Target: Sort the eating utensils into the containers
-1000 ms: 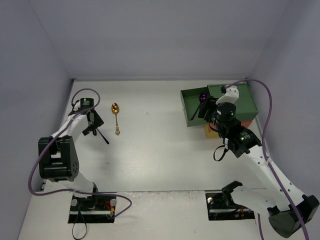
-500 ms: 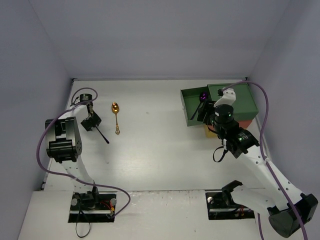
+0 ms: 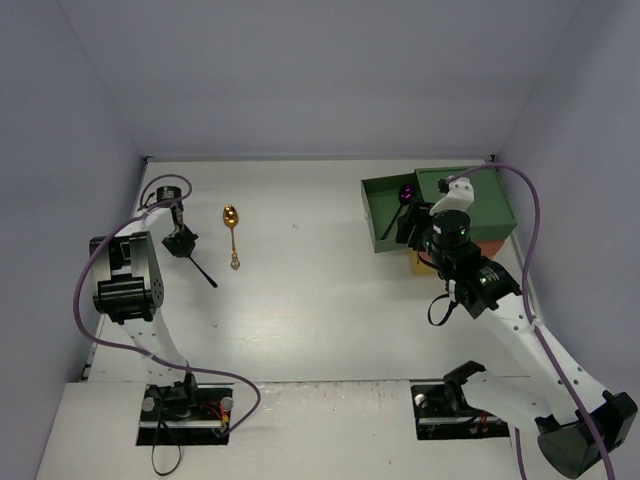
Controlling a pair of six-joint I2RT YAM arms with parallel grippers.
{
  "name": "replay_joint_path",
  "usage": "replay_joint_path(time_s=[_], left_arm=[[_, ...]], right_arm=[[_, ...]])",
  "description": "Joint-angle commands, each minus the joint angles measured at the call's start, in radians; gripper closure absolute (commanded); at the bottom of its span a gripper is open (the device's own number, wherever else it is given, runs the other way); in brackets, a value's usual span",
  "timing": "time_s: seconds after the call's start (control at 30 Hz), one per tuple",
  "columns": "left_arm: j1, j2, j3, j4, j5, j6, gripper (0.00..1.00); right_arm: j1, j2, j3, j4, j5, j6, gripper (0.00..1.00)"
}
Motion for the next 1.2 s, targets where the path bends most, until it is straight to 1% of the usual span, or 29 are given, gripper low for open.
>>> replay_joint_path(time_s=[0.0, 0.17, 0.3, 0.4, 0.57, 0.67, 0.73, 0.87, 0.93, 1.17], left_arm=[[0.007, 0.006, -0.019, -0.054, 0.060, 0.007, 1.00], [0.004, -0.133, -0.024, -0.052, 0.094, 0.032, 1.00], [-0.010, -0.320, -0.030, -0.046, 0.185, 0.039, 1.00], [-0.051, -0.450, -0.030, -0.047, 0.235, 0.032, 1.00], [-0.186, -0.652, -0.015, -0.038, 0.230, 0.014, 1.00], [-0.296, -0.717, -0.009, -0.012, 0.220, -0.003, 1.00], [-0.344, -0.764, -0.016, 0.018, 0.220, -0.027, 1.00], [-0.465, -0.813, -0.022, 0.043, 0.187, -0.065, 1.00], [-0.503, -0.823, -0.026, 0.066, 0.151, -0.080, 1.00], [-0.620, -0.816, -0.022, 0.098, 0.098, -0.110, 1.00]], right_arm=[[-0.005, -0.012, 0.010, 0.059, -0.060, -0.008, 0.45], [-0.005, -0.004, 0.035, 0.061, -0.200, -0.026, 0.43], [0.008, 0.029, 0.073, 0.065, -0.340, -0.035, 0.41], [0.037, 0.072, 0.117, 0.070, -0.404, -0.028, 0.39], [0.200, 0.166, 0.200, 0.082, -0.328, 0.029, 0.39], [0.257, 0.213, 0.234, 0.123, -0.327, 0.068, 0.39], [0.303, 0.247, 0.248, 0.159, -0.328, 0.098, 0.39], [0.372, 0.311, 0.286, 0.187, -0.280, 0.117, 0.40], [0.403, 0.337, 0.298, 0.198, -0.254, 0.131, 0.40], [0.479, 0.410, 0.338, 0.230, -0.184, 0.156, 0.42]])
